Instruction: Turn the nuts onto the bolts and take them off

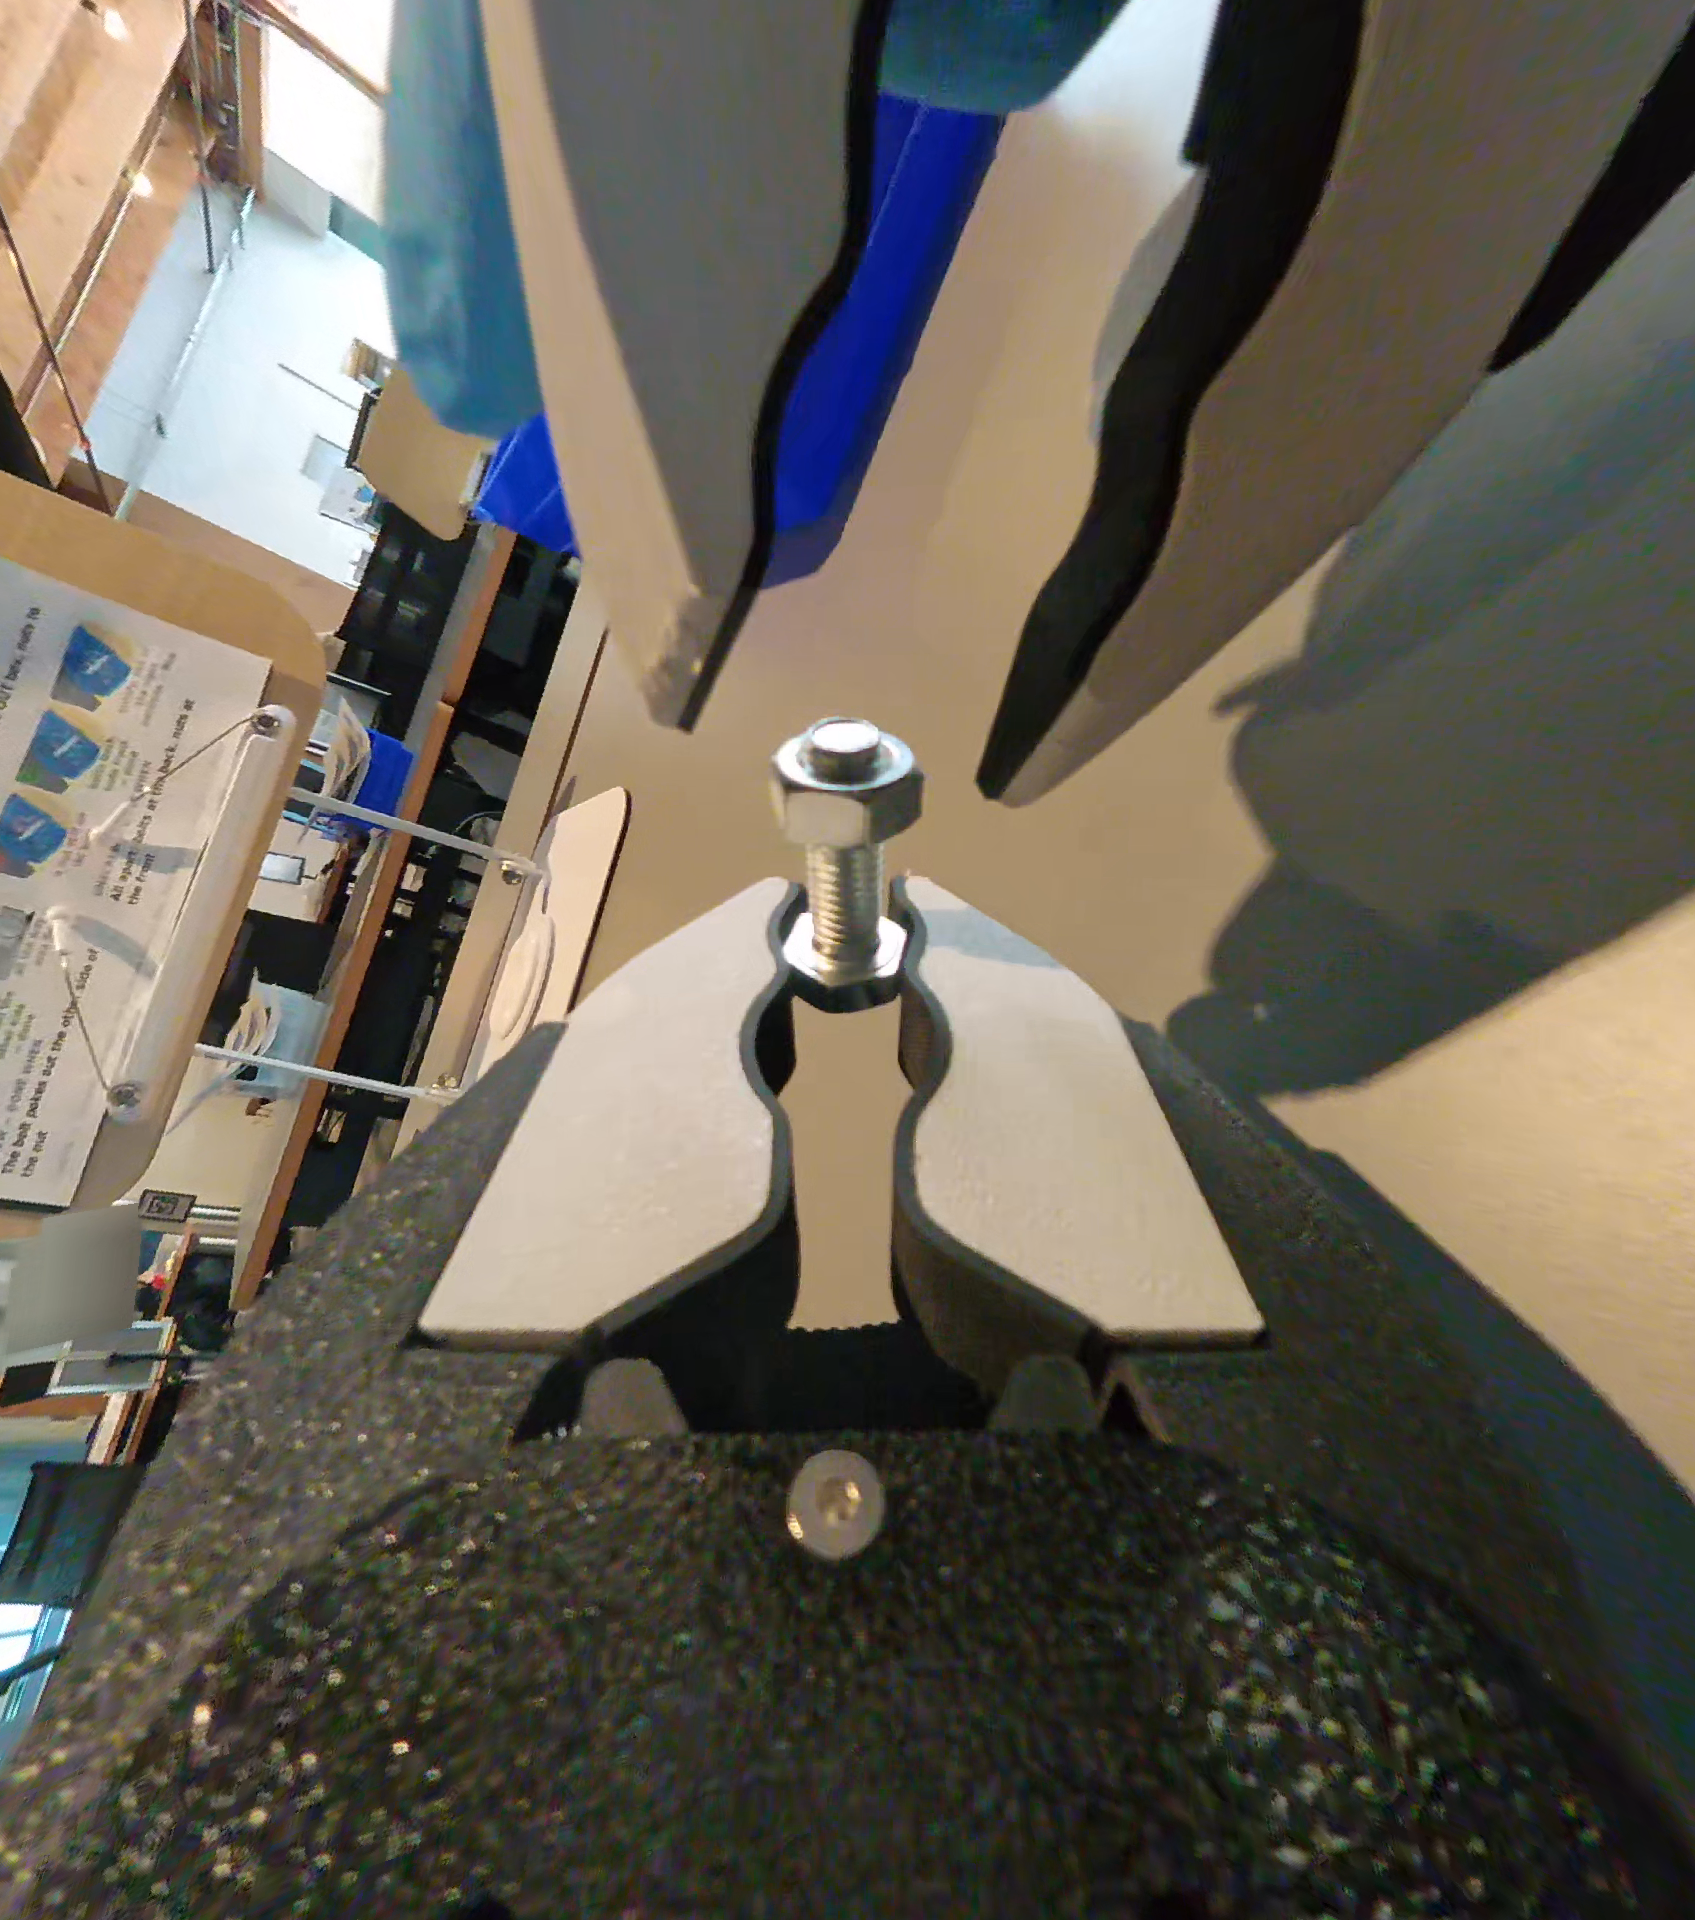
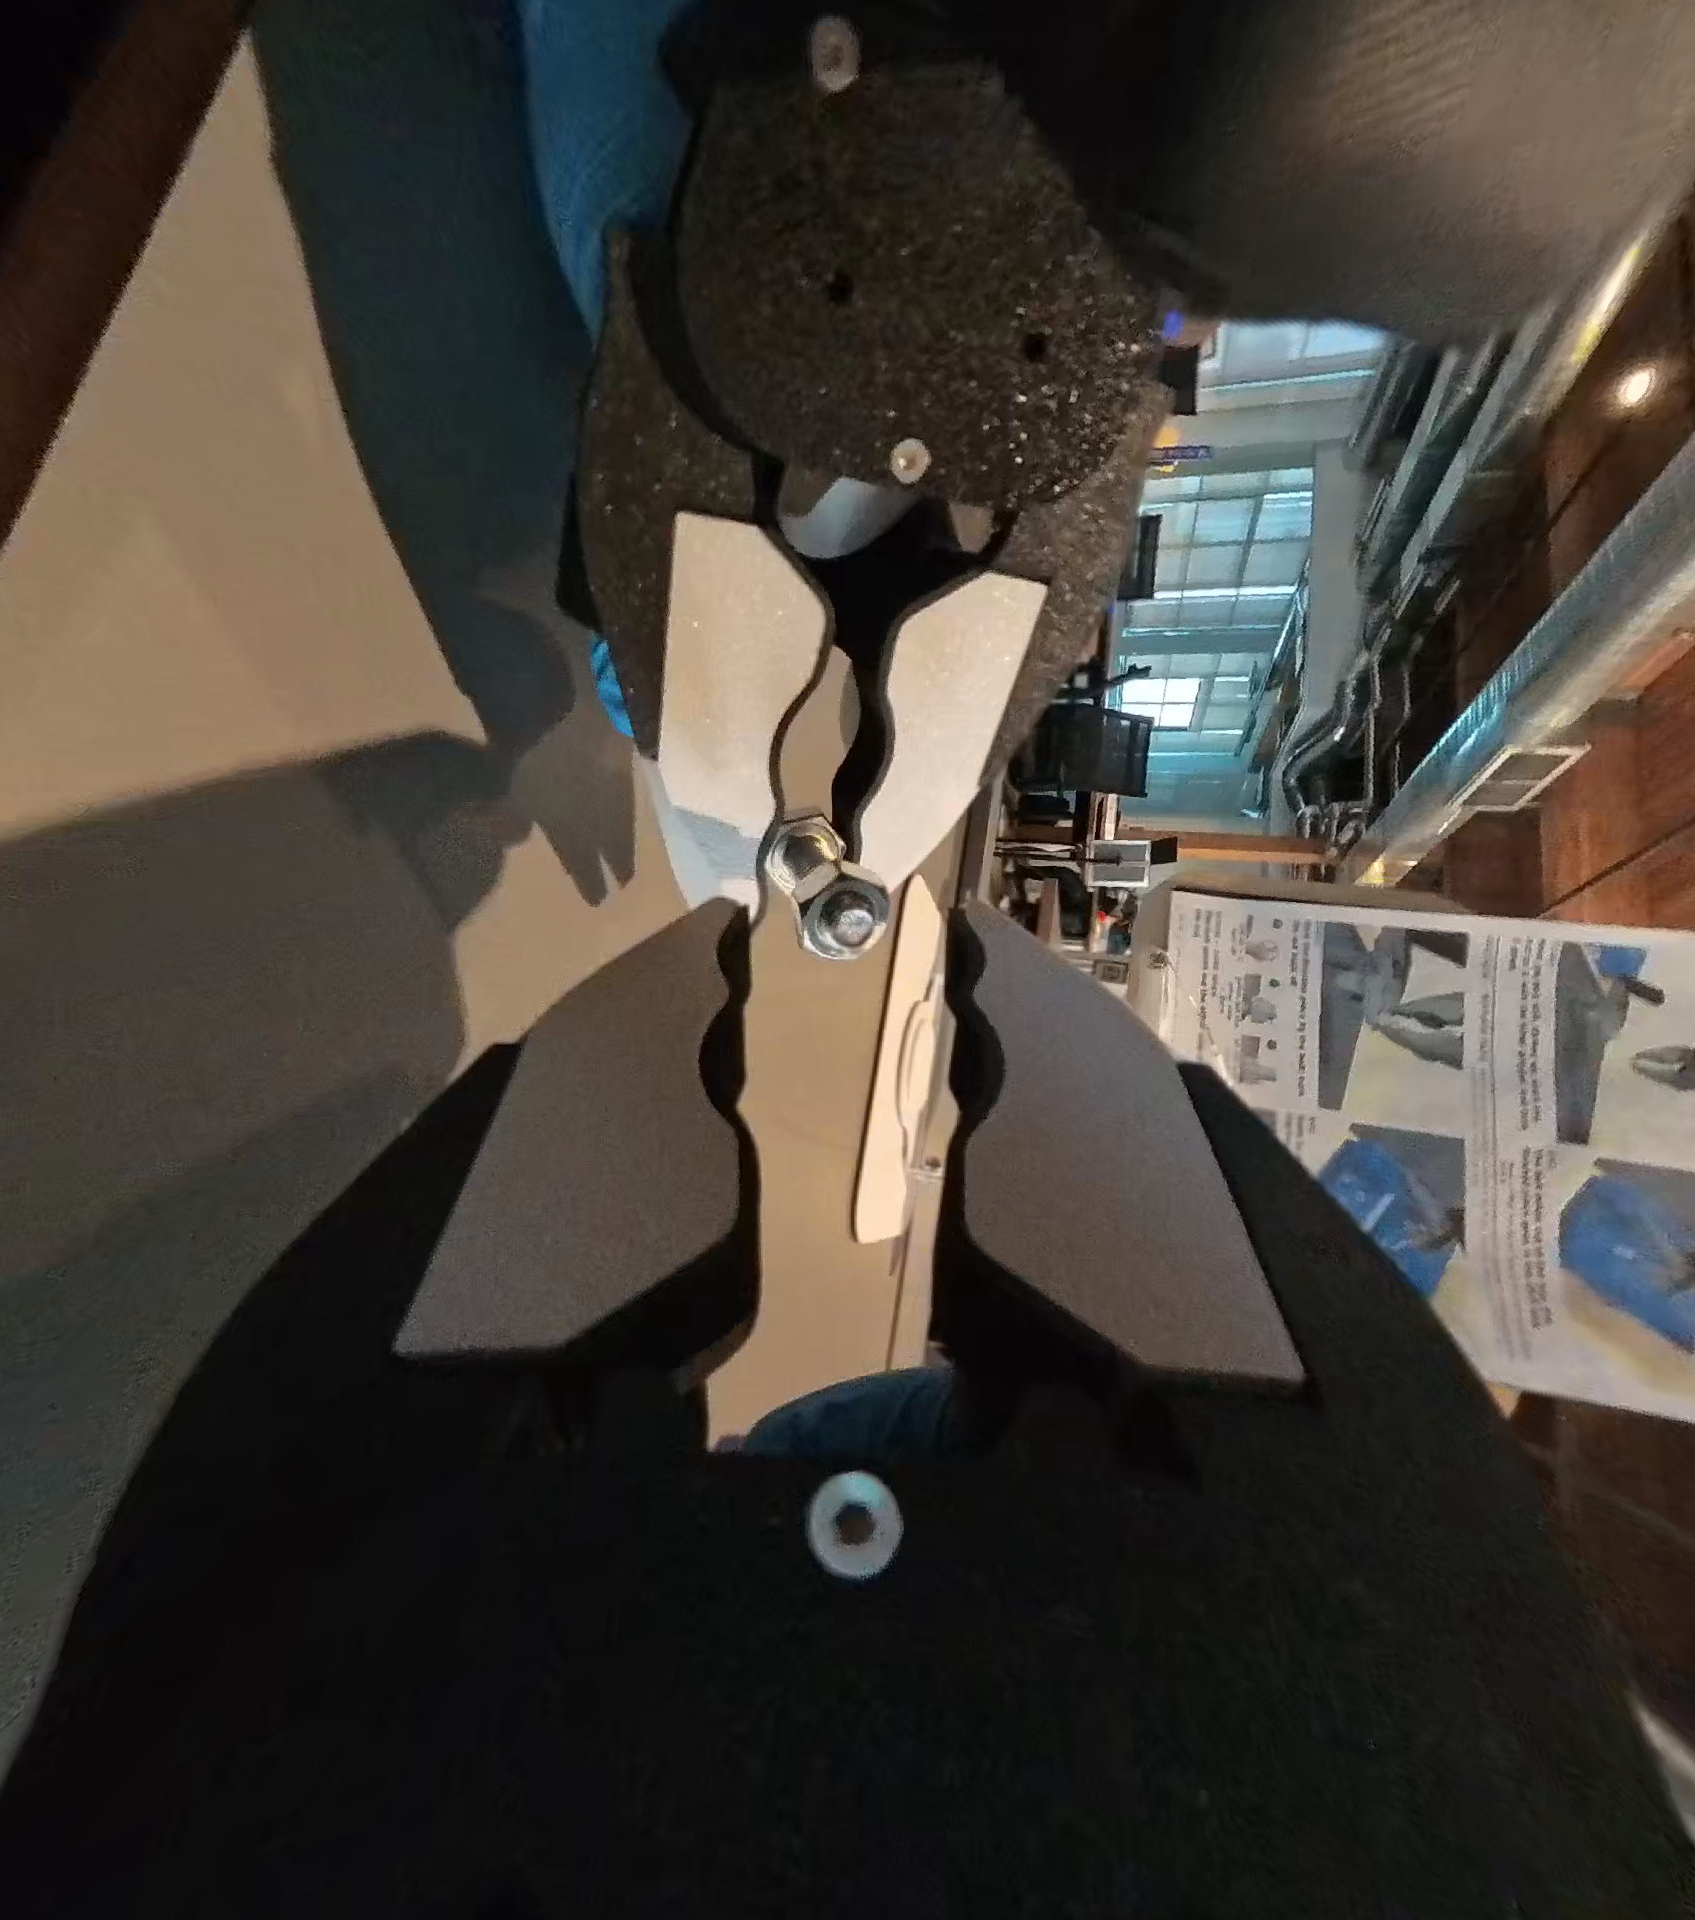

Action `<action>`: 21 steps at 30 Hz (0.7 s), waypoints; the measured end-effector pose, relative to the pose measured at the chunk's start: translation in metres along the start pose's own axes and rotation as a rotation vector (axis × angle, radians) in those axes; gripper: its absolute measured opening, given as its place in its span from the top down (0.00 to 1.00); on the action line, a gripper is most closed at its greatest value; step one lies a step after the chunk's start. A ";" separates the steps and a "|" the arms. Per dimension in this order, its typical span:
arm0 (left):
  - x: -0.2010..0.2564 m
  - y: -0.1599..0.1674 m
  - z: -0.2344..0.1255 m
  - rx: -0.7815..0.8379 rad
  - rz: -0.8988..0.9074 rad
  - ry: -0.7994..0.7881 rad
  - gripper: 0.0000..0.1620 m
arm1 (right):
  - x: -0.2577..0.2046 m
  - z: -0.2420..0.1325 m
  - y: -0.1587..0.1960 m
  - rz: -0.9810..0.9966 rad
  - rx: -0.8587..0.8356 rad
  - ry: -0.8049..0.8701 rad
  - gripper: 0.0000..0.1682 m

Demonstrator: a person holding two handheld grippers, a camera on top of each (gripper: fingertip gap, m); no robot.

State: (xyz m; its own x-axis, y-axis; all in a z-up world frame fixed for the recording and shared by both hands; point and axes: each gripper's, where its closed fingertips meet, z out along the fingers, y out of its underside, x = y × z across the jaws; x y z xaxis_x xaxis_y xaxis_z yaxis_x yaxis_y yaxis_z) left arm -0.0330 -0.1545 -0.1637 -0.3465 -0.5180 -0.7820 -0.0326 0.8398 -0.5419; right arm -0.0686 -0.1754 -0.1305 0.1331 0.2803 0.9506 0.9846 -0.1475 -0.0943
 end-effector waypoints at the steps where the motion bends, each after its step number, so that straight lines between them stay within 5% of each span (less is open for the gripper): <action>1: 0.002 -0.001 0.000 0.004 0.003 0.010 0.91 | -0.002 0.001 0.000 -0.024 -0.001 -0.010 0.79; 6: 0.011 -0.005 0.000 0.029 0.026 0.054 0.91 | -0.010 0.007 0.000 -0.091 -0.003 -0.048 0.85; 11: 0.004 0.000 0.001 -0.015 0.073 -0.012 0.91 | -0.007 0.012 0.000 0.046 -0.049 -0.025 0.89; 21: -0.024 0.001 -0.004 -0.103 0.280 -0.264 0.90 | 0.004 0.017 0.005 0.937 -0.080 -0.054 0.89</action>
State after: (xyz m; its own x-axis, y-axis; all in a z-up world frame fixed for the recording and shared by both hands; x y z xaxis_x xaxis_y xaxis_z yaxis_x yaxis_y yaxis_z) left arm -0.0286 -0.1410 -0.1446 -0.1034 -0.2789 -0.9548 -0.0698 0.9596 -0.2727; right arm -0.0612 -0.1589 -0.1326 0.8738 0.0575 0.4829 0.4635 -0.3991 -0.7911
